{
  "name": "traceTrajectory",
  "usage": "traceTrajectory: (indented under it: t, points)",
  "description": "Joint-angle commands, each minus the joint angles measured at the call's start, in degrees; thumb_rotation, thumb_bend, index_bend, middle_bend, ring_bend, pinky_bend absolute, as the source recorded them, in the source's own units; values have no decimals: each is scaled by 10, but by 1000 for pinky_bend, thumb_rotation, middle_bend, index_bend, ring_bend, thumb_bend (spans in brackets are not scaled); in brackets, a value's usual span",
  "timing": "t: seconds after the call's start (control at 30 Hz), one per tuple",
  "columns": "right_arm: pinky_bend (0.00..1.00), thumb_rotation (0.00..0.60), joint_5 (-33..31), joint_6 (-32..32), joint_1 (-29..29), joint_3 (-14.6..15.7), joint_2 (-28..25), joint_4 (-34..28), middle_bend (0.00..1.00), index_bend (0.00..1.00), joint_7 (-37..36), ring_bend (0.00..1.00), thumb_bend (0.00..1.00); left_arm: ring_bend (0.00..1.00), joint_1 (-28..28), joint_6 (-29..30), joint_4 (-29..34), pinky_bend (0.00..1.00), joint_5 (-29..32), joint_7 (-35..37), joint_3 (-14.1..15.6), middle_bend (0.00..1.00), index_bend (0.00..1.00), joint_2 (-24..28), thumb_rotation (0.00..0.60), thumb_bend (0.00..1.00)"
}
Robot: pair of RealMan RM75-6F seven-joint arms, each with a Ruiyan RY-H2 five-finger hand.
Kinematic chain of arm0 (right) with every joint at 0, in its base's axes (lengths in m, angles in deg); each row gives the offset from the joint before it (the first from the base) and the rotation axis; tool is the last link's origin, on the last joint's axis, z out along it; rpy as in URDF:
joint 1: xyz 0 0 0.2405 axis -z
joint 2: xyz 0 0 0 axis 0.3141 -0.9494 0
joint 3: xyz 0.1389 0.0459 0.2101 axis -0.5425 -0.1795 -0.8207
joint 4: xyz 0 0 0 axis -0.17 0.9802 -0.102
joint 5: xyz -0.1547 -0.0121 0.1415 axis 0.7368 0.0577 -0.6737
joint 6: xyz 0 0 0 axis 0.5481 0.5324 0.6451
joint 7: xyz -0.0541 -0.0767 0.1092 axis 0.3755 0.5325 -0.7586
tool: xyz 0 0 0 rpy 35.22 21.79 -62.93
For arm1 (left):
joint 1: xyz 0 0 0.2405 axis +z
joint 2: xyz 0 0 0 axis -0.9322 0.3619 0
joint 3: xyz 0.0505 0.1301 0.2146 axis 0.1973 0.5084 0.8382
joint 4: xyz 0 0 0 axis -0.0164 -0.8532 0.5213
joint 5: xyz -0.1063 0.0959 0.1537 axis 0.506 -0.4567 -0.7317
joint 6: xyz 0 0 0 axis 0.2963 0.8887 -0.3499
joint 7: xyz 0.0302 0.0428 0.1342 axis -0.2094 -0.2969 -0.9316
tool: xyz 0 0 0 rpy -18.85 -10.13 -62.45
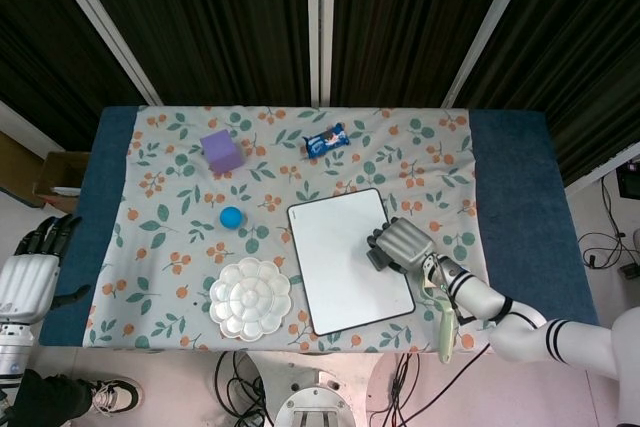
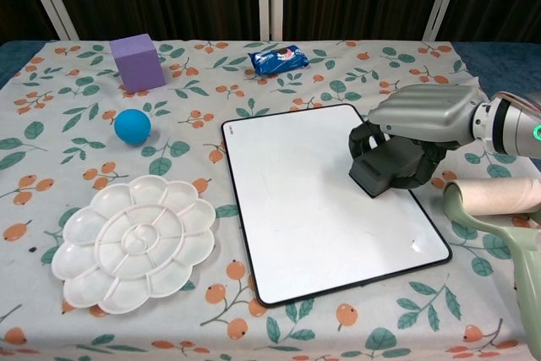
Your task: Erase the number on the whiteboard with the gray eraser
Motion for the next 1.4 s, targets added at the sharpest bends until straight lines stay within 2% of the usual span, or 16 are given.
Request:
traceTrajectory:
  t: [0.03,0.33,0.5,0.67,0.8,1.0,1.2,1.27,1.3,1.33,1.4]
  points:
    - [825,600,-7,3,-3,-12,28,35,819,977,2,732,285,57,0,0,0,187,0,0,0,76,87,0,600,0]
    - [824,600,-22,55,-3,-64,121,163,819,977,-11,733,285,57,2,-1,-8,186,4,7,1,76,87,-3,600,0]
    - [825,600,-20,95,-3,-90,130,173,818,975,-25,733,284,57,4,2,-10,187,6,9,1,77,87,-3,600,0]
    - [825,600,-12,145,10,-111,106,159,819,975,-51,732,284,57,5,2,-12,186,6,12,2,77,87,-5,600,0]
    - [824,600,-26,147,27,-110,75,154,818,973,-45,730,283,57,4,2,-15,187,4,14,2,77,87,-8,600,0]
    - [825,600,-71,90,48,-91,40,164,819,968,-20,728,284,57,1,-2,-18,187,0,15,3,77,87,-14,600,0]
    - [821,600,-59,55,55,-69,36,180,817,934,-62,729,284,57,-3,-6,-17,186,-1,8,3,76,87,-16,600,0]
    - [789,600,-49,54,55,-62,43,196,788,874,-68,709,274,57,-5,-9,-15,186,0,5,3,76,87,-16,600,0]
    - [724,600,-48,49,56,-59,44,199,714,780,-72,639,256,57,-5,-9,-15,186,-1,4,3,76,87,-16,600,0]
    - [587,600,-50,37,55,-56,42,199,562,610,-76,469,226,57,-5,-9,-14,186,-1,3,3,76,87,-17,600,0]
    - [210,600,-54,20,52,-55,33,194,186,202,-79,114,165,57,-5,-8,-13,187,-1,1,3,77,87,-17,600,0]
